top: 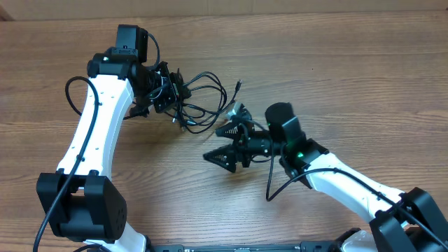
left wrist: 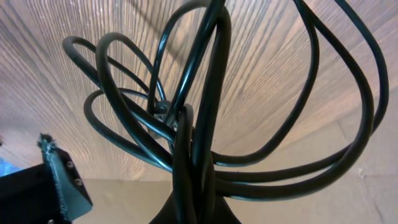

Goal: Untangle cables

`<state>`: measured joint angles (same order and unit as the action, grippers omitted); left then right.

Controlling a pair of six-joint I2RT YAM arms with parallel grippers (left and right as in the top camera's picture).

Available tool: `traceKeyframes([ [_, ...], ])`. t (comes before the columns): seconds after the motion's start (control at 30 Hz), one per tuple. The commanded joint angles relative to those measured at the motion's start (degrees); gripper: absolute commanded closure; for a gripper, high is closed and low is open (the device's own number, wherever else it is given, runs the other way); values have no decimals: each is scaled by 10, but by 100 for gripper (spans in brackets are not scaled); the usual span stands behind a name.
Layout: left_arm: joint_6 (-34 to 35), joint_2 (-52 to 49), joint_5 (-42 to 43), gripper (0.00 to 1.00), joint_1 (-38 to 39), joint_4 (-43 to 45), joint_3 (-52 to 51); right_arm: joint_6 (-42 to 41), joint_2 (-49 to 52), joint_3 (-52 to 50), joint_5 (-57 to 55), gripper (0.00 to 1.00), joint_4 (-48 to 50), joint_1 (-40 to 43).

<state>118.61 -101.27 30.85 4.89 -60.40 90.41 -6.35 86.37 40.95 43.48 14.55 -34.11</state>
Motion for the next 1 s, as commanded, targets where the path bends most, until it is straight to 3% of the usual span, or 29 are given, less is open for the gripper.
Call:
traceKeyframes([
  [0.0, 8, 9, -29, 96, 3, -4, 5, 7, -31, 28, -116, 8, -39, -30],
  [0.17, 8, 9, -34, 96, 3, -4, 5, 68, -43, 88, -284, 7, -165, -80],
  [0.37, 8, 9, 24, 96, 4, -2, 5, 129, -43, 95, -504, 3, -149, -151],
  [0.67, 8, 9, 194, 96, 4, 59, 5, 219, -43, 95, -602, 3, -30, -171],
  [0.97, 8, 9, 314, 96, 10, 69, 5, 262, -30, 95, -681, 4, -27, -171],
])
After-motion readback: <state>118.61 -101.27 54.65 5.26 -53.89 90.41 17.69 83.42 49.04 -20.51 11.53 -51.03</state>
